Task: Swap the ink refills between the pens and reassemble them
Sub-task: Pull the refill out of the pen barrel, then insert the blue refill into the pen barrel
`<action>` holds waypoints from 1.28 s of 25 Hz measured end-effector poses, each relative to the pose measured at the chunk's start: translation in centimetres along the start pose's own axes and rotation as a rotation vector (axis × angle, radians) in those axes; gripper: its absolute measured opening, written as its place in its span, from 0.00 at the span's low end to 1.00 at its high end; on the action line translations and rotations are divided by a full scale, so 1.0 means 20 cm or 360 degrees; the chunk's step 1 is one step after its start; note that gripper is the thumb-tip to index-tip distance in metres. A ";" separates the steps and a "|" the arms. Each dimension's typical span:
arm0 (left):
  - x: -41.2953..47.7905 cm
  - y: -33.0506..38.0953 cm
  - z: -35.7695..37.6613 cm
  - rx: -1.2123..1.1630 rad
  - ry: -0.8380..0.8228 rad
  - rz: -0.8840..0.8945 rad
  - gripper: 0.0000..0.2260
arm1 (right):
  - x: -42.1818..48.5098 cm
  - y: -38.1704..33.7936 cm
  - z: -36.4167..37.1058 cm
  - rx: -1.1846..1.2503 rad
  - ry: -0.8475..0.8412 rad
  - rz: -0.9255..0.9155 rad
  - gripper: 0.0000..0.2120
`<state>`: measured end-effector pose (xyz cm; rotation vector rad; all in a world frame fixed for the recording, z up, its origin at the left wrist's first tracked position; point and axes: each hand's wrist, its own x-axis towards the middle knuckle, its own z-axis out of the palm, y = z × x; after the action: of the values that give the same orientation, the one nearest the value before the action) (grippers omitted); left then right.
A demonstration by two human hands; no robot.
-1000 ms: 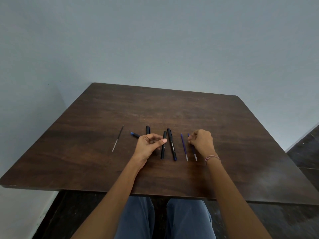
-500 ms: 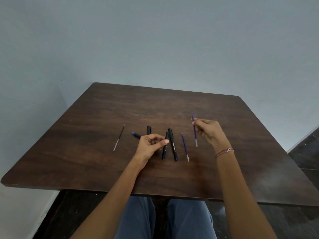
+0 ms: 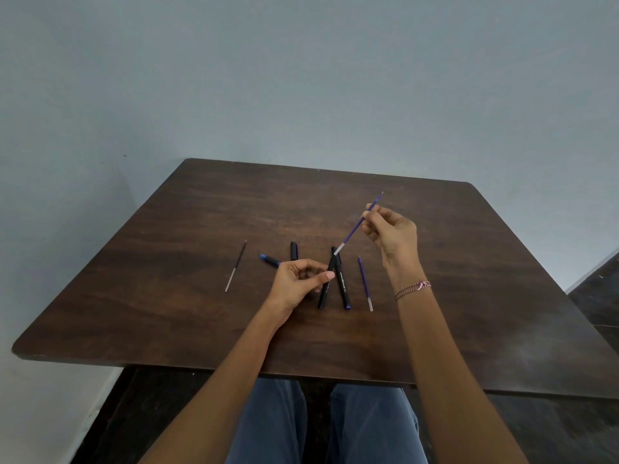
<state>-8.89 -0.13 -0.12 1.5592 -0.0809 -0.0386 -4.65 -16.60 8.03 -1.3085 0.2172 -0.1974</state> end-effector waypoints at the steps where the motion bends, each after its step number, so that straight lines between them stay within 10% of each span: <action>1: 0.00 0.00 0.00 0.0007 0.0000 -0.0002 0.06 | 0.00 0.00 0.00 -0.0023 0.0016 -0.0029 0.04; 14: 0.01 -0.01 0.01 -0.0029 0.0076 0.0072 0.04 | -0.06 0.16 0.00 -0.0685 -0.0437 -0.0127 0.02; 32: -0.02 0.00 0.01 0.0041 0.0187 0.0107 0.06 | -0.14 0.22 0.06 -0.0937 -0.0263 -0.0590 0.06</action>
<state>-9.25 -0.31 -0.16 1.5801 -0.0410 0.1073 -6.95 -13.75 4.22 -1.9390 -0.1249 -0.3545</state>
